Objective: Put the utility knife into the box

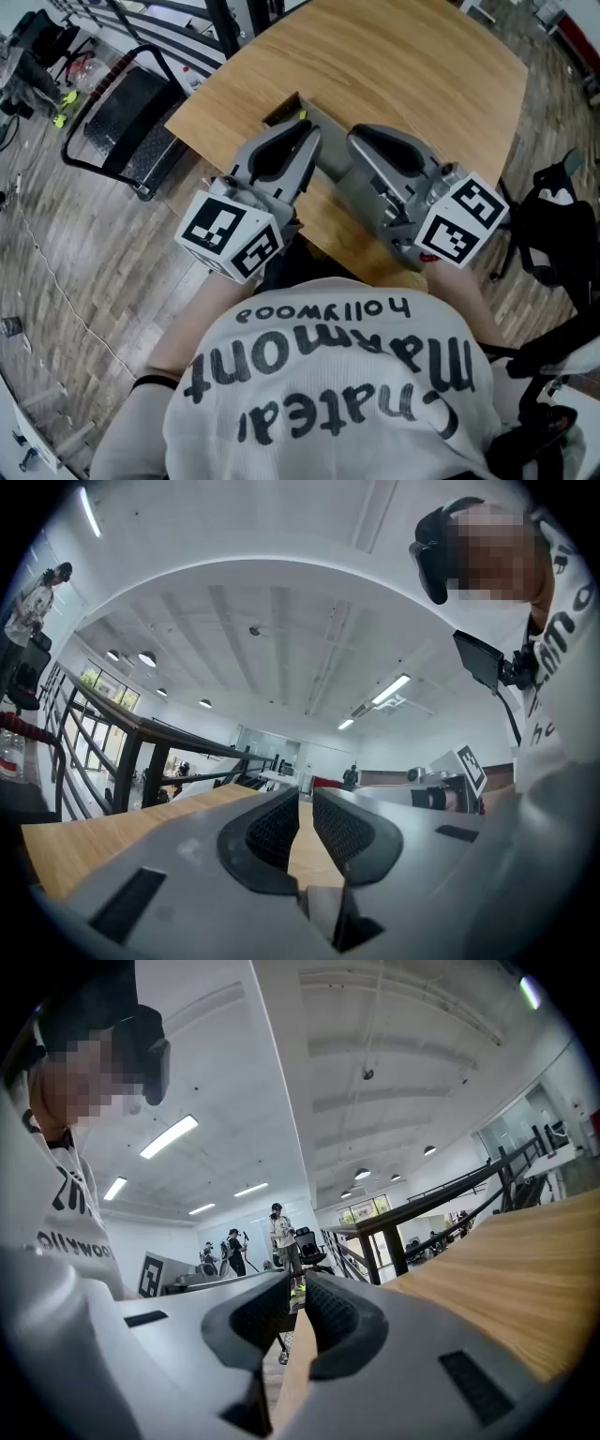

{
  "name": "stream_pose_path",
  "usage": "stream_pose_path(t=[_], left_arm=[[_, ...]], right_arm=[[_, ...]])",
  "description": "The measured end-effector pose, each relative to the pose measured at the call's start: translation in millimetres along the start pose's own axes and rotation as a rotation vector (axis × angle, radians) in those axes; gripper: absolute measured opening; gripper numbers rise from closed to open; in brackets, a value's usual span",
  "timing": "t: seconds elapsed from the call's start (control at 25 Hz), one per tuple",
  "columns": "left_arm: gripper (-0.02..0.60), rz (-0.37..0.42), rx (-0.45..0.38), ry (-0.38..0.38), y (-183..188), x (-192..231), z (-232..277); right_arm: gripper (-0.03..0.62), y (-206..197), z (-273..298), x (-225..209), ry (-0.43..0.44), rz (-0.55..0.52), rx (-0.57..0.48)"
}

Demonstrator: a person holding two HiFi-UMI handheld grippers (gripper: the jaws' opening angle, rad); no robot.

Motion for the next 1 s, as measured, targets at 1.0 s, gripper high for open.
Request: stream_pose_path(t=[1.0], left_arm=[[0.051, -0.021, -0.022, 0.036, 0, -3, -20]], right_arm=[[0.031, -6, 1, 13, 0.026, -0.003, 0.029]])
Point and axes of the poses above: the fingertips, and each gripper's own axes: z forward along the fingers, x to its left, y out of its top, the point moved 7 cm from there along -z, backward along the fingers, and after that the axes turned 7 degrees about -z, right-handed, at the moved point
